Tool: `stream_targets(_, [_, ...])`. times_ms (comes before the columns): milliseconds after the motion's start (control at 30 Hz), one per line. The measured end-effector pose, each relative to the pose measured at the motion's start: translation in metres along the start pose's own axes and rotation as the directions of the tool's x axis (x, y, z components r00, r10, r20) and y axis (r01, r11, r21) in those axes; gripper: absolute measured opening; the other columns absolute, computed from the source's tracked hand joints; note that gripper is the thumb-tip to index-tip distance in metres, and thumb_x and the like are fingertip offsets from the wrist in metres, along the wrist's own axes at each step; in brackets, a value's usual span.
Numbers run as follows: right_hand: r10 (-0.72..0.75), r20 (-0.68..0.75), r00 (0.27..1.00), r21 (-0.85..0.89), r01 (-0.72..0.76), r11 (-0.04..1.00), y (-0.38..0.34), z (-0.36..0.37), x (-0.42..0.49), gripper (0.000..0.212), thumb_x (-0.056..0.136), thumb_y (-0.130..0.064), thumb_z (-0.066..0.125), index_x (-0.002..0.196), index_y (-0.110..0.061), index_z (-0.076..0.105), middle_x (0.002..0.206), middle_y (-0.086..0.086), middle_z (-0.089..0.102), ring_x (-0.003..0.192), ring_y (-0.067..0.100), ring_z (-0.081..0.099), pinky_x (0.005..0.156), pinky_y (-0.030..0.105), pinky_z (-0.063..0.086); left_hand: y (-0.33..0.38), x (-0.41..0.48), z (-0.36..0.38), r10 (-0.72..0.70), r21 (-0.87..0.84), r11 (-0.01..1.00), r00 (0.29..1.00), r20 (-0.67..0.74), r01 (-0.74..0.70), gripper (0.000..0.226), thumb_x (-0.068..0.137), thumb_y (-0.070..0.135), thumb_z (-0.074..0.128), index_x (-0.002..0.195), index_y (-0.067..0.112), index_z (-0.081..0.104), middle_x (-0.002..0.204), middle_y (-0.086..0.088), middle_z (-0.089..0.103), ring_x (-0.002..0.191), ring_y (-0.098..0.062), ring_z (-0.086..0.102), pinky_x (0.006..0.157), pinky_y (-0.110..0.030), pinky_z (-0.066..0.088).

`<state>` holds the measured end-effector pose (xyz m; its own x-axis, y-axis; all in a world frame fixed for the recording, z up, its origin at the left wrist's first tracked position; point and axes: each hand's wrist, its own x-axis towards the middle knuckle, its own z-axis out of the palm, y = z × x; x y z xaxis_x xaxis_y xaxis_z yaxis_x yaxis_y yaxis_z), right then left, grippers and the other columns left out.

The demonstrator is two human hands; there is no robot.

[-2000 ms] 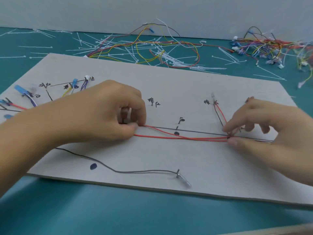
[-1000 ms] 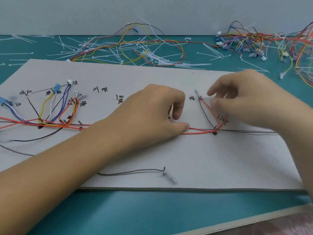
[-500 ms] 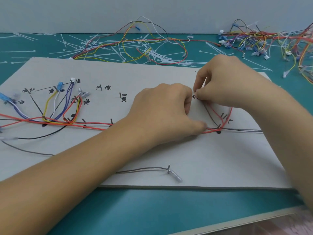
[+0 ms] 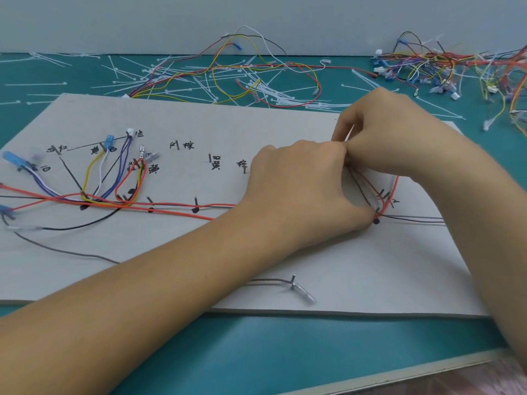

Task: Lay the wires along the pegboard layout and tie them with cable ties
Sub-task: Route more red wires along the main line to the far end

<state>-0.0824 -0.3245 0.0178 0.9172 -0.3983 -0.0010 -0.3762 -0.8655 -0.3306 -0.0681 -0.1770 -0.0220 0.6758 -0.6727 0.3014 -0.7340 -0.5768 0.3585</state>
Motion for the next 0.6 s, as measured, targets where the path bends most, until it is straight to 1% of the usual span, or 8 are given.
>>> stream_targets(100, [0.001,0.001,1.0,-0.002,-0.001,1.0,0.001,-0.002,0.001,0.017,0.074,-0.007,0.068,0.074,-0.023,0.076,0.075,0.0,0.073,0.075,0.014,0.064,0.056,0.021,0.043,0.003,-0.004,0.0,0.061,0.021,0.998,0.996,-0.061,-0.06,0.053,0.071,0.067,0.065,0.07,0.03,0.029,0.071,0.009,0.055,0.07,-0.022,0.047,0.068,-0.036,0.03])
stream_targets(200, [-0.013,0.039,0.999,-0.003,0.014,1.0,0.001,-0.001,0.001,0.016,0.073,-0.009,0.07,0.072,-0.024,0.075,0.076,-0.001,0.072,0.075,0.017,0.065,0.056,0.024,0.042,0.006,-0.007,0.0,0.107,0.012,0.994,0.992,-0.074,-0.106,0.043,0.075,0.061,0.066,0.073,0.03,0.036,0.076,0.009,0.059,0.074,-0.022,0.052,0.069,-0.037,0.03])
stream_targets(300, [-0.023,0.021,1.0,0.016,0.023,1.0,0.002,0.003,0.0,0.006,0.079,-0.023,0.074,0.074,-0.023,0.073,0.076,-0.001,0.07,0.074,0.014,0.062,0.055,0.024,0.037,0.008,-0.013,-0.002,0.126,-0.022,0.992,0.991,-0.044,-0.127,0.037,0.079,0.057,0.065,0.077,0.029,0.041,0.082,0.01,0.06,0.08,-0.02,0.053,0.074,-0.037,0.033])
stream_targets(400, [-0.029,-0.016,0.999,0.033,0.03,0.999,0.002,0.005,-0.001,0.013,0.085,-0.034,0.072,0.078,-0.023,0.073,0.079,-0.001,0.069,0.075,0.014,0.061,0.056,0.024,0.038,0.01,-0.02,-0.01,0.149,-0.041,0.988,0.988,-0.036,-0.15,0.036,0.081,0.057,0.065,0.081,0.029,0.043,0.086,0.009,0.06,0.084,-0.019,0.055,0.075,-0.038,0.036])
stream_targets(500, [-0.048,-0.045,0.998,0.029,0.049,0.998,-0.003,0.002,-0.004,0.01,0.088,-0.034,0.069,0.085,-0.025,0.073,0.085,-0.004,0.069,0.081,0.017,0.062,0.058,0.022,0.038,0.007,-0.032,-0.026,0.161,-0.134,0.977,0.986,-0.047,-0.166,0.029,0.083,0.048,0.069,0.082,0.027,0.049,0.081,0.009,0.056,0.081,-0.019,0.055,0.078,-0.04,0.043])
stream_targets(567, [-0.079,-0.077,0.994,0.05,0.083,0.995,-0.008,-0.001,-0.011,0.009,0.089,-0.032,0.067,0.086,-0.027,0.073,0.083,-0.008,0.069,0.079,0.011,0.062,0.06,0.02,0.038,-0.004,-0.043,-0.04,0.145,-0.212,0.965,0.988,-0.05,-0.152,0.025,0.083,0.04,0.07,0.08,0.026,0.05,0.076,0.01,0.053,0.077,-0.014,0.052,0.075,-0.038,0.045])
stream_targets(600, [-0.1,-0.089,0.991,0.065,0.106,0.992,-0.012,-0.003,-0.015,0.009,0.089,-0.032,0.066,0.085,-0.027,0.072,0.082,-0.01,0.069,0.078,0.007,0.062,0.06,0.019,0.039,-0.012,-0.051,-0.047,0.129,-0.233,0.962,0.99,-0.059,-0.139,0.023,0.082,0.038,0.07,0.079,0.026,0.051,0.075,0.01,0.053,0.075,-0.011,0.051,0.074,-0.034,0.045])
